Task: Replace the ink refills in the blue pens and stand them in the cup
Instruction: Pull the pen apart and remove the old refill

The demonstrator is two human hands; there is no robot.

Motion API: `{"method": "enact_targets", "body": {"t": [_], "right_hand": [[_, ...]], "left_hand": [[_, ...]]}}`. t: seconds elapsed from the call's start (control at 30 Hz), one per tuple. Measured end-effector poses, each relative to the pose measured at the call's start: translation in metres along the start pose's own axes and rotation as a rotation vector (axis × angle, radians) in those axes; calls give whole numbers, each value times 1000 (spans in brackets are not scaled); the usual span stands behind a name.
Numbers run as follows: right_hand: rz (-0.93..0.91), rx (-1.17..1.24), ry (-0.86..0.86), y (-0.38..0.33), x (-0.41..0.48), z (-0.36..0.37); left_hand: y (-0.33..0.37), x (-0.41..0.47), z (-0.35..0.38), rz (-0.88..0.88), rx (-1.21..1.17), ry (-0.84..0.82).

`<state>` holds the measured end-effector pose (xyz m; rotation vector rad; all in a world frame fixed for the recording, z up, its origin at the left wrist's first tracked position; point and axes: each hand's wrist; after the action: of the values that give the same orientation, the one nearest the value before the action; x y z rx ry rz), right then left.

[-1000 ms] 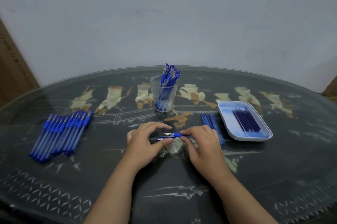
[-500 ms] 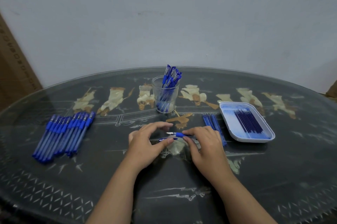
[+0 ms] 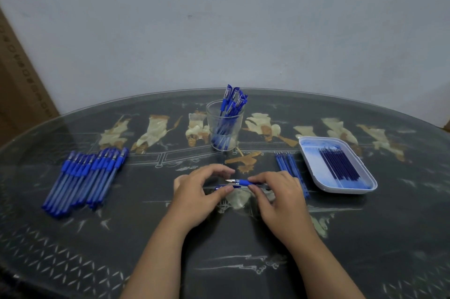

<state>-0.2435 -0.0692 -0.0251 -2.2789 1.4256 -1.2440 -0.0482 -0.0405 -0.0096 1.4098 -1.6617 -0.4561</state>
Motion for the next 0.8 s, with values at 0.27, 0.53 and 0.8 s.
{"method": "enact_targets", "body": {"t": [0.27, 0.53, 0.8], "right_hand": [[-6, 28, -1, -3, 1, 0], [-3, 38, -16, -3, 1, 0], [-11, 31, -13, -4, 1, 0]], "left_hand": [[1, 1, 1, -6, 26, 18], [3, 0, 0, -43, -49, 24], [5, -1, -2, -33, -81, 11]]}}
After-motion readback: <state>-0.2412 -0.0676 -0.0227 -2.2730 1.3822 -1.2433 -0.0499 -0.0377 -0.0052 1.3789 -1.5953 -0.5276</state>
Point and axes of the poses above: each hand's wrist, its own x-axis towards the middle knuckle, its own z-axis out of the palm, y = z × x, and after that the axes turned 6 degrees about z, right-handed
